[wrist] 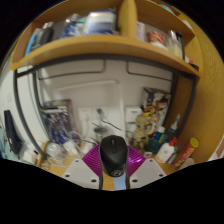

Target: Arrange mouse

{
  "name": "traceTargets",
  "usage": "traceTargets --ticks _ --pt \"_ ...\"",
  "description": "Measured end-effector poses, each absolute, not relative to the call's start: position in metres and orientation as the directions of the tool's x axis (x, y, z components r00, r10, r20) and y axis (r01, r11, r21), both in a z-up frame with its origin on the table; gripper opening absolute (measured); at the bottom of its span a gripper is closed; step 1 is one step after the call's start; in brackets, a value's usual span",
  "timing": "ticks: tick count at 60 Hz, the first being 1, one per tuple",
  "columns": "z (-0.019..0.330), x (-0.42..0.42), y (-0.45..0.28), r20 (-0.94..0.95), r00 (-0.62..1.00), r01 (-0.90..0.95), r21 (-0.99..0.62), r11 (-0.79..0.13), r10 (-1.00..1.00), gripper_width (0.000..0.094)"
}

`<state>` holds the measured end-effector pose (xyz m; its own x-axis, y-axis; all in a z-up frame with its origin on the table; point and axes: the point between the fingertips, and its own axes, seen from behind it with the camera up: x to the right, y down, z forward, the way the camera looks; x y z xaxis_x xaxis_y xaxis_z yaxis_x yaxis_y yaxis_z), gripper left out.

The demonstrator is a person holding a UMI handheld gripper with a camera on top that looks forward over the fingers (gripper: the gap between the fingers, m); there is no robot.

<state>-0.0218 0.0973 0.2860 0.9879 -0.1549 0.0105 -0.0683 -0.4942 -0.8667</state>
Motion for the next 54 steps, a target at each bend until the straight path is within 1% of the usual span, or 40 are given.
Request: traceTargets --ticks 6,12,21,27,35,38,39,43,44,49,51,54 --pt "0.236 0.050 0.092 0.051 0.981 -0.067 -0.817 -0.573 -0.187 0.0299" --pt "0.171 0.098 0.088 0.038 0.982 -0.093 -0.754 -0.650 -0.185 0.0300" --pt "0.070 0.123 0.082 -0.006 0.988 -0.120 -0.650 -0.750 -0.153 0.0299" --pt "0.024 0.123 0.079 -0.042 0.990 -0.130 -0.599 -0.790 -0.132 0.0298" --pt "-0.008 0.123 0.076 -0.048 0.994 -0.112 -0.554 -0.825 -0.103 0.0303" --pt "-0.020 0.124 0.071 -0.036 0.995 -0.098 -0.526 -0.845 -0.093 0.0331" --pt "-0.018 0.124 0.074 -0.029 0.996 -0.088 -0.540 -0.837 -0.086 0.0330" --pt "-0.019 0.122 0.074 -0.029 0.997 -0.073 -0.544 -0.836 -0.068 0.0386" --pt "-0.019 0.122 0.074 -0.027 0.998 -0.068 -0.542 -0.837 -0.064 0.0413" --pt "-0.020 0.124 0.074 -0.031 0.997 -0.074 -0.534 -0.842 -0.068 0.0476" --pt "-0.019 0.125 0.074 -0.027 0.997 -0.076 -0.534 -0.842 -0.073 0.0532" --pt "-0.018 0.127 0.071 -0.005 0.998 -0.056 -0.531 -0.846 -0.063 0.0657"
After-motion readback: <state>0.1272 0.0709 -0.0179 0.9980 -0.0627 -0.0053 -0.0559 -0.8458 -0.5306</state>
